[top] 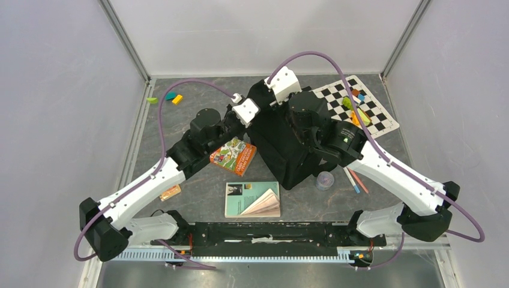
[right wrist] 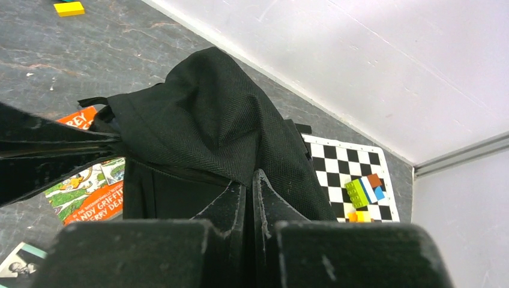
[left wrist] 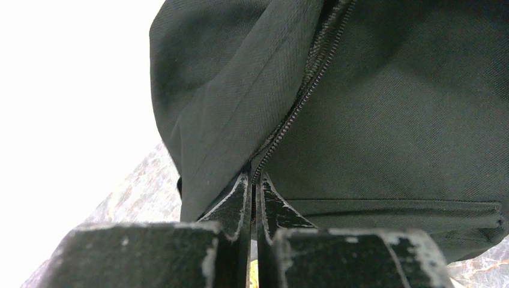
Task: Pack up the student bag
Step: Place the student bag at the center of the board.
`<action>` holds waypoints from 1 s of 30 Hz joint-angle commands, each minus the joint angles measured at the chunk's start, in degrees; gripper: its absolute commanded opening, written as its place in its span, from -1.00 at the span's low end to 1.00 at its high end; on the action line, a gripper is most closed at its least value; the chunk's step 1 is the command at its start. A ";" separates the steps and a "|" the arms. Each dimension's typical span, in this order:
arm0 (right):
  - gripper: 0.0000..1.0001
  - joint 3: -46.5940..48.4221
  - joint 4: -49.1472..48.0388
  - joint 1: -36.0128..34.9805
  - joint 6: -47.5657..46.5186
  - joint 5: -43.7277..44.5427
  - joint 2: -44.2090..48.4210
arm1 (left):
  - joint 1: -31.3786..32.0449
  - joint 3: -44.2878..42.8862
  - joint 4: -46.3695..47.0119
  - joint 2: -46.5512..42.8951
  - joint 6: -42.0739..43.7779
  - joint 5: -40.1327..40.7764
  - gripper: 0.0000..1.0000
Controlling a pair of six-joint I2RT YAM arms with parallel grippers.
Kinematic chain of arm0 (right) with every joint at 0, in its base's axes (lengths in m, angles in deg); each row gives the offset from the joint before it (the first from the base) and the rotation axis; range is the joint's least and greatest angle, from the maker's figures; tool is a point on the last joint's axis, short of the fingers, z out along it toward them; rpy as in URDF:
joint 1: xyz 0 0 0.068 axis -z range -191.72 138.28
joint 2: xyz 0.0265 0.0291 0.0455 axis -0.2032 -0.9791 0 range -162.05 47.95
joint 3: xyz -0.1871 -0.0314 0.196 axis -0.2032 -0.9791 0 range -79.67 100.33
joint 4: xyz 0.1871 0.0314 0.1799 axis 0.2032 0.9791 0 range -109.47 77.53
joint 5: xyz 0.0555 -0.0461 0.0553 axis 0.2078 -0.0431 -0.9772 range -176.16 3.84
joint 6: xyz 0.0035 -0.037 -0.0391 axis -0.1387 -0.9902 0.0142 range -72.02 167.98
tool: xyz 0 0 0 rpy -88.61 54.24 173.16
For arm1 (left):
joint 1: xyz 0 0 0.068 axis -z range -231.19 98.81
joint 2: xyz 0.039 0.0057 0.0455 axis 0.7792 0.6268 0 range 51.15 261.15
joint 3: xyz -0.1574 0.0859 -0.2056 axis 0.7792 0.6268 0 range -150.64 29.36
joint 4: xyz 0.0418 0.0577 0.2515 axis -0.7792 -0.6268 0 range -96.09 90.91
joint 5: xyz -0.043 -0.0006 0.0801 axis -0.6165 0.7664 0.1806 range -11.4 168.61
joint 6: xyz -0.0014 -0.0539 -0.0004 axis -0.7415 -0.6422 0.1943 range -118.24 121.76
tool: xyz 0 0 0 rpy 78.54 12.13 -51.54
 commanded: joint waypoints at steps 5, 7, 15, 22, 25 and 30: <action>-1.00 3.74 1.53 2.49 2.53 7.37 -0.39 | 0.04 3.04 -5.03 -6.69 -5.36 13.84 -0.96; -1.00 3.75 2.22 4.05 2.95 6.32 -0.21 | -0.04 4.66 -6.39 -8.62 -7.57 16.82 -0.96; -1.00 0.03 2.86 10.43 5.72 -2.46 1.80 | -1.18 10.05 -15.19 -14.12 -18.47 24.23 -0.96; -1.00 -2.04 2.88 11.09 6.28 -5.38 2.40 | -1.41 12.77 -21.78 -22.69 -29.35 23.15 0.45; -1.00 -2.45 2.51 11.13 6.28 -6.04 2.36 | -1.36 11.78 -26.14 -28.10 -34.05 20.93 0.84; -1.00 -4.40 0.87 11.13 6.64 -6.37 3.01 | -1.36 6.21 -34.16 -33.75 -45.87 17.73 0.99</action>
